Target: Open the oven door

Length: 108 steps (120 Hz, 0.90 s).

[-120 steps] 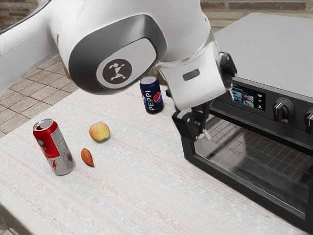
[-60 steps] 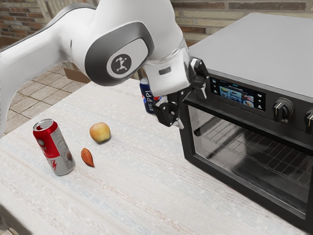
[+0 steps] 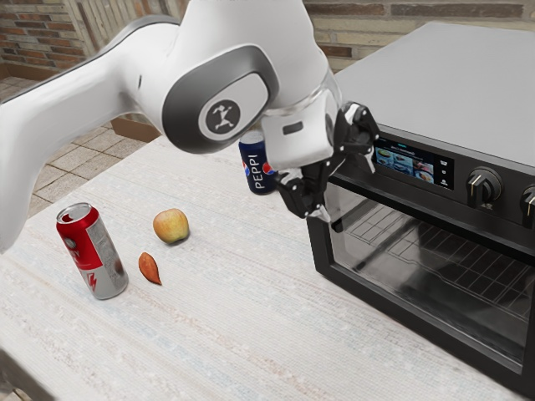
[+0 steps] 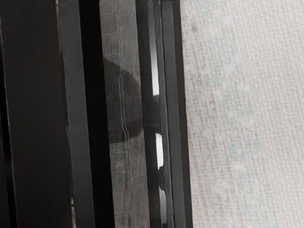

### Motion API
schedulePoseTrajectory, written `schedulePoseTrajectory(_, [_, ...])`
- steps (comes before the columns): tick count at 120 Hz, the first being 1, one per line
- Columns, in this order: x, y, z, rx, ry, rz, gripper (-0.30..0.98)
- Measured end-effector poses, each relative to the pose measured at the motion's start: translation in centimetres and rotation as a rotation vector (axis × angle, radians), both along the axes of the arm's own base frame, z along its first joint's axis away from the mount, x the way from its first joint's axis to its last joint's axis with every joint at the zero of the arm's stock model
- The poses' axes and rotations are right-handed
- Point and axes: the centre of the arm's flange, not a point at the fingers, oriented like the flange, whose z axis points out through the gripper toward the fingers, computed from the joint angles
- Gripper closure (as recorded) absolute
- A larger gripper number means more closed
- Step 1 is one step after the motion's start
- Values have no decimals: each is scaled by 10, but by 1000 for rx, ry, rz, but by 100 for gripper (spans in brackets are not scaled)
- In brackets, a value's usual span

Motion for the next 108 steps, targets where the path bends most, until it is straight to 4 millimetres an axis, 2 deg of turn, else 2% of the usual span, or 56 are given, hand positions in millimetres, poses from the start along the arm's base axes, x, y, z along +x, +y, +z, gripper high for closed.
schedulePoseTrajectory(29, [-19,-8,-19,26,107,-12,-1])
schedulePoseTrajectory(34, [-32,-8,-23,54,128,1,0])
schedulePoseTrajectory(37, [-49,-6,-22,84,133,26,4])
schedulePoseTrajectory(40, [-79,0,-16,130,125,75,11])
schedulePoseTrajectory(41, [-91,-4,-14,147,120,83,17])
schedulePoseTrajectory(43, [-122,-28,-9,179,104,69,17])
schedulePoseTrajectory(48, [-211,-101,11,265,32,10,14])
schedulePoseTrajectory(50, [-250,-132,29,290,-22,-14,12])
schedulePoseTrajectory(54, [-334,-194,83,318,-167,-80,11])
schedulePoseTrajectory(56, [-371,-213,115,318,-242,-106,10])
schedulePoseTrajectory(58, [-398,-218,148,307,-305,-113,9])
schedulePoseTrajectory(60, [-413,-207,182,285,-359,-90,8])
schedulePoseTrajectory(62, [-412,-180,216,245,-397,-41,8])
schedulePoseTrajectory(64, [-390,-134,249,184,-407,36,7])
schedulePoseTrajectory(66, [-357,-76,277,105,-391,120,6])
schedulePoseTrajectory(69, [-302,15,296,-1,-339,261,6])
schedulePoseTrajectory(71, [-269,66,295,-50,-301,351,6])
schedulePoseTrajectory(73, [-237,109,286,-78,-260,442,5])
schedulePoseTrajectory(77, [-186,176,261,-102,-184,610,5])
schedulePoseTrajectory(82, [-142,246,224,-112,-96,812,4])
schedulePoseTrajectory(86, [-122,296,194,-114,-28,972,4])
schedulePoseTrajectory(91, [-114,346,162,-125,50,1165,3])
schedulePoseTrajectory(95, [-108,365,138,-131,109,1270,3])
schedulePoseTrajectory(102, [-93,362,97,-144,205,1341,3])
schedulePoseTrajectory(108, [-91,356,66,-182,274,1376,3])
